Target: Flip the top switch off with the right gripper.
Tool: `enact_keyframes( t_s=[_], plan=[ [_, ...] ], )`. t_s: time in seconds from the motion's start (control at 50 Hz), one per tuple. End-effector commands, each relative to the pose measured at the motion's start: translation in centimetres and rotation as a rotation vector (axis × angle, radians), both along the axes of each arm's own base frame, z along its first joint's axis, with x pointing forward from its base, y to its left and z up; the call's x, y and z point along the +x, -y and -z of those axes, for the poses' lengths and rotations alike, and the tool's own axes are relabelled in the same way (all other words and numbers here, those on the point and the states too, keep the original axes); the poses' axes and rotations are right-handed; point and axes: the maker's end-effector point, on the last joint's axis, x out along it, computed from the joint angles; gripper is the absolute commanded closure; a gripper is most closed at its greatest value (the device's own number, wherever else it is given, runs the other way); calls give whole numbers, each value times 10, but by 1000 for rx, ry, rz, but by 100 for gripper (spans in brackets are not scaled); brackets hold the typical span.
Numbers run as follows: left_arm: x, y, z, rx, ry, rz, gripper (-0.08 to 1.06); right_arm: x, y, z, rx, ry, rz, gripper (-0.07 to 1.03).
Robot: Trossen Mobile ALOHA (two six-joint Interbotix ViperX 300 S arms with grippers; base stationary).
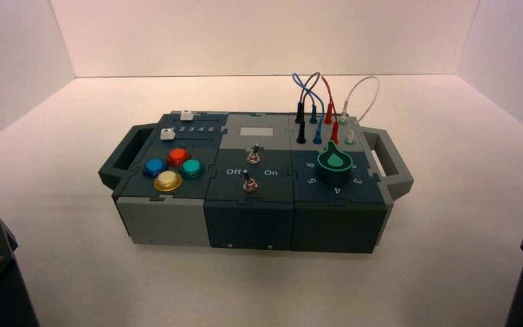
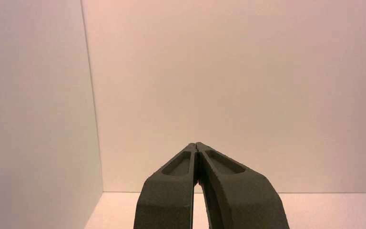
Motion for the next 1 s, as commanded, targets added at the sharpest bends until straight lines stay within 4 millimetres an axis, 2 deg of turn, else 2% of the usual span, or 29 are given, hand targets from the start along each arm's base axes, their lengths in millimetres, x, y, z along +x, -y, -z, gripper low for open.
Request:
enact_keyframes(
  t_s=[0.02,0.44,0.6,0.76,1.0],
  plan=[
    [1,0,-7,0,14,0,100,2,0,-8,6,17,-1,99],
    [2,0,-5,3,5,0,100,2,0,-7,6,9,-1,99],
    [6,1,1,0,-61,6,100,3,-4,-1,5,-42,-17,99],
    [17,14,18,4,-232,53,100,11,-16,12,-1,-150,-57,99],
    [26,46,64,42,-570,164,100,22,-58,36,-17,-323,-197,99]
  ],
)
